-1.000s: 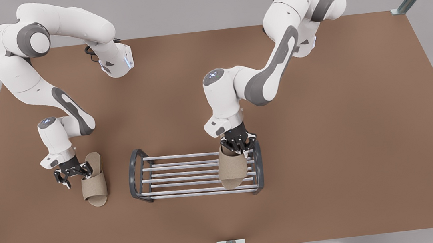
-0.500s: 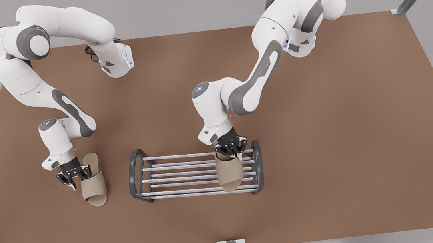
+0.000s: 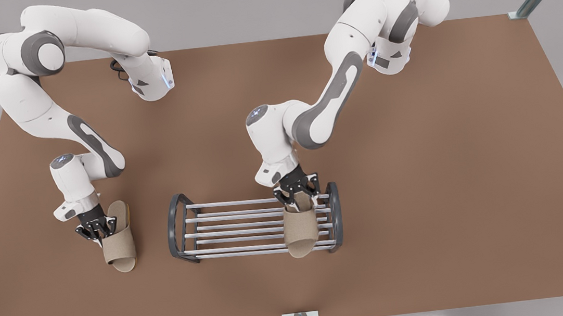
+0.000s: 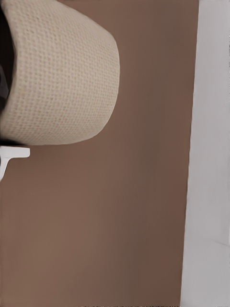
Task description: Place the right shoe on the shoe rack with the right arm, and place the left shoe on the shoe rack with the left arm
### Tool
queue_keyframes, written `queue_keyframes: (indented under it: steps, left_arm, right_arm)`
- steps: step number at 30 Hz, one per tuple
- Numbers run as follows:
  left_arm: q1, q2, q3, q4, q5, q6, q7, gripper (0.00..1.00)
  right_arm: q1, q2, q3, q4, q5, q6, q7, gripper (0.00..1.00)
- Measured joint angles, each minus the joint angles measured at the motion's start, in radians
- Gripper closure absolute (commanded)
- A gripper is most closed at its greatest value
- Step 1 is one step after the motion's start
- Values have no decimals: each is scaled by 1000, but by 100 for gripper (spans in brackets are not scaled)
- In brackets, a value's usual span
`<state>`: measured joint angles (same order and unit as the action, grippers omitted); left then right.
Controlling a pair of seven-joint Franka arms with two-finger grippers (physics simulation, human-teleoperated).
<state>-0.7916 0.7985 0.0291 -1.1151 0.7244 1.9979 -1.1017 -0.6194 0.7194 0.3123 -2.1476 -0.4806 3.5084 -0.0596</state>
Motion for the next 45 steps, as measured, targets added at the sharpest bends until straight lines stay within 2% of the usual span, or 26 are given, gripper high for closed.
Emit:
queue_keyframes:
  steps: [2, 3, 4, 8, 11, 13, 14, 16, 19, 24, 26, 28, 33, 39, 42, 43, 45]
  left_arm:
    - [-4, -17, -3, 0, 4, -10, -6, 0]
    - [-10, -36, -11, 0, 2, -24, -8, 0]
    - [-13, -63, -43, 1, 0, -48, -9, 0]
    - [26, -220, -108, 5, -137, -185, -6, 0]
    - [278, -356, -111, -11, -304, -319, 70, 0]
    - [483, -396, -127, -27, -444, -404, 159, 0]
    - [579, -447, -138, -78, -515, -438, 209, 0]
    - [696, -602, -144, -314, -630, -429, 307, 0]
    - [718, -602, -142, -411, -701, -392, 426, 0]
    - [738, -495, -142, -376, -711, -353, 578, 0]
    - [749, -488, -142, -374, -710, -343, 628, 0]
    - [758, -487, -141, -374, -710, -337, 673, 0]
    - [762, -485, -141, -374, -710, -329, 765, 0]
    - [764, -484, -141, -375, -710, -325, 846, 0]
    - [763, -484, -141, -375, -710, -325, 877, 0]
    - [763, -484, -141, -375, -710, -325, 887, 0]
    - [763, -484, -141, -375, -710, -324, 904, 0]
  right_arm:
    - [-19, -1, 22, -1, 0, 0, 17, 60]
    - [-23, 0, 29, -2, -1, 0, 26, 66]
    - [-26, 0, 32, -3, -1, 0, 35, 78]
    - [-28, -8, 58, -2, -3, 1, 87, 79]
    - [-29, -38, 75, -4, -4, 2, 139, 79]
    - [-99, -54, 134, -9, -5, 2, 172, 79]
    - [-145, -56, 169, -10, -5, 2, 188, 79]
    - [-245, -62, 261, -11, -6, 2, 216, 79]
    - [-328, -139, 347, -20, -7, 3, 255, 79]
    - [-331, -411, 418, -41, -9, -36, 318, 79]
    - [-324, -466, 503, 3, -9, -115, 348, 79]
    - [-260, -466, 555, 121, -8, -237, 375, 79]
    - [-93, -433, 575, 380, -3, -612, 433, 79]
    - [63, -438, 606, 523, 5, -1016, 517, 79]
    - [184, -426, 584, 635, 4, -1188, 562, 79]
    - [248, -415, 549, 677, 1, -1242, 578, 79]
    - [433, -383, 418, 768, -10, -1343, 613, 79]
